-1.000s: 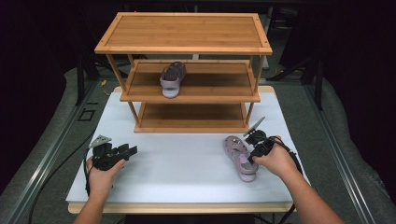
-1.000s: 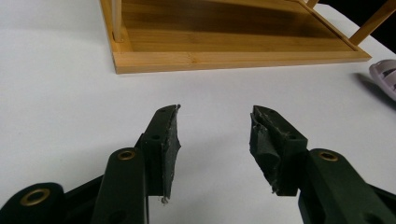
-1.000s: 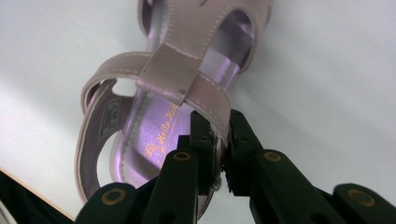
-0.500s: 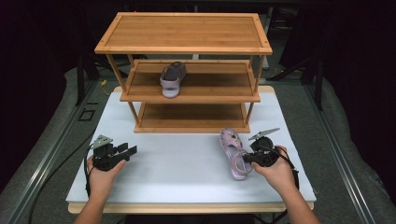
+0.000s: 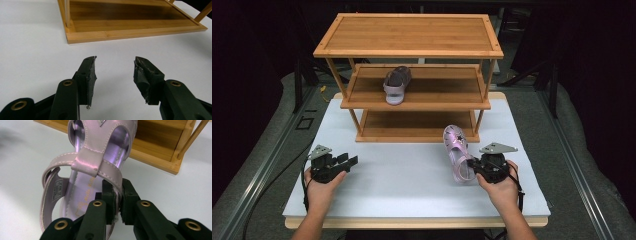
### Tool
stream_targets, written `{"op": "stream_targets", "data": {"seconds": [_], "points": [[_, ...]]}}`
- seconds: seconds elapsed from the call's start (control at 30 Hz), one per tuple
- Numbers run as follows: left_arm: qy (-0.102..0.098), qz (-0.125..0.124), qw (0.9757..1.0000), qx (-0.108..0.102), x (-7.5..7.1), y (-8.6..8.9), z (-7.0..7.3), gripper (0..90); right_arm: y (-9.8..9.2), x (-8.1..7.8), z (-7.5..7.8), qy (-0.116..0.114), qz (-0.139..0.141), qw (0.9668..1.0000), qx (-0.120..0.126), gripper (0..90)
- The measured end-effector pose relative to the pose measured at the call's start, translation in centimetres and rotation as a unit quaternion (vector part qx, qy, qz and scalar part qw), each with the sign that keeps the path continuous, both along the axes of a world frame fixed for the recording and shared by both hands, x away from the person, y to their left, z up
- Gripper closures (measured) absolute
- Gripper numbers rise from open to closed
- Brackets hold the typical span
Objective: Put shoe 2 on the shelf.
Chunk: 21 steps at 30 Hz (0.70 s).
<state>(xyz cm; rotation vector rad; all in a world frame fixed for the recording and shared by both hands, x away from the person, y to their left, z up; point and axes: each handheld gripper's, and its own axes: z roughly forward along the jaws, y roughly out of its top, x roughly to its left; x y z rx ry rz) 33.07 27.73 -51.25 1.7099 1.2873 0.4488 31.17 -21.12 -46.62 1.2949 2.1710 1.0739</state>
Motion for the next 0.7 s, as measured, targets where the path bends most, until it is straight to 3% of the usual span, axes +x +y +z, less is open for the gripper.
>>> {"op": "stream_targets", "data": {"seconds": [0.17,0.27,0.47,0.53,0.7], "points": [[0.001,0.003,1.0,-0.001,0.1,0.2,0.0,51.8,0.0,-0.3,-0.2,-0.025,-0.01,0.9992,0.03,83.8],[-0.001,0.006,1.0,0.001,0.0,0.2,0.0,51.8,-0.2,-0.4,-0.2,-0.046,-0.026,0.9969,0.057,83.8],[-0.021,0.003,0.9991,0.037,-0.3,-0.6,0.2,50.0,-0.3,-0.4,0.8,-0.077,-0.05,0.9903,0.105,83.7],[-0.022,0.001,0.999,0.04,-0.3,-0.8,0.2,49.7,-0.2,-0.3,1.4,-0.087,-0.051,0.9885,0.112,83.7],[-0.018,0.007,0.999,0.04,-0.2,-0.7,-0.1,45.8,0.2,0.0,3.0,-0.098,-0.048,0.9879,0.111,83.7]]}}
